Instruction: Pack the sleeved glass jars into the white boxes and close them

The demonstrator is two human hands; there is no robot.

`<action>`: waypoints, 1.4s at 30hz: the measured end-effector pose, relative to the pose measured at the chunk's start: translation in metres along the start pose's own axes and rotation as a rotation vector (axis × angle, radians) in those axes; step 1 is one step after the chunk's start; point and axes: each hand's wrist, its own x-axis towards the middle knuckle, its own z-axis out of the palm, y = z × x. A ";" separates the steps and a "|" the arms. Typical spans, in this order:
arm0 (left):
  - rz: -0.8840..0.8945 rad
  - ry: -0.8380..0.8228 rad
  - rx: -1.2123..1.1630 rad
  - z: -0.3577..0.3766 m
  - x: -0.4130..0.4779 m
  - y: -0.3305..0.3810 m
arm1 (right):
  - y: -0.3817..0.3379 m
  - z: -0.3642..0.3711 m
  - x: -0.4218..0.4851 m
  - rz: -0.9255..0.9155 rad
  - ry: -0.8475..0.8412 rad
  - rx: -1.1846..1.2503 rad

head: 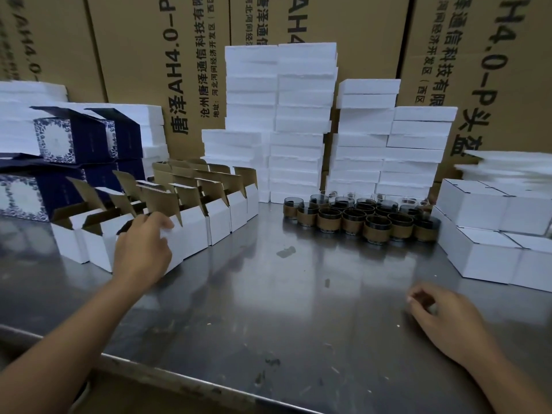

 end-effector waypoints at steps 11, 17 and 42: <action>0.419 0.017 -0.410 0.033 -0.055 0.140 | 0.002 0.001 0.001 0.008 -0.004 0.022; 0.437 -0.157 -0.539 0.080 -0.116 0.212 | 0.005 0.003 0.002 -0.025 0.010 0.099; 0.969 0.042 -0.234 0.131 -0.102 0.207 | 0.011 0.014 0.015 0.037 -0.146 0.289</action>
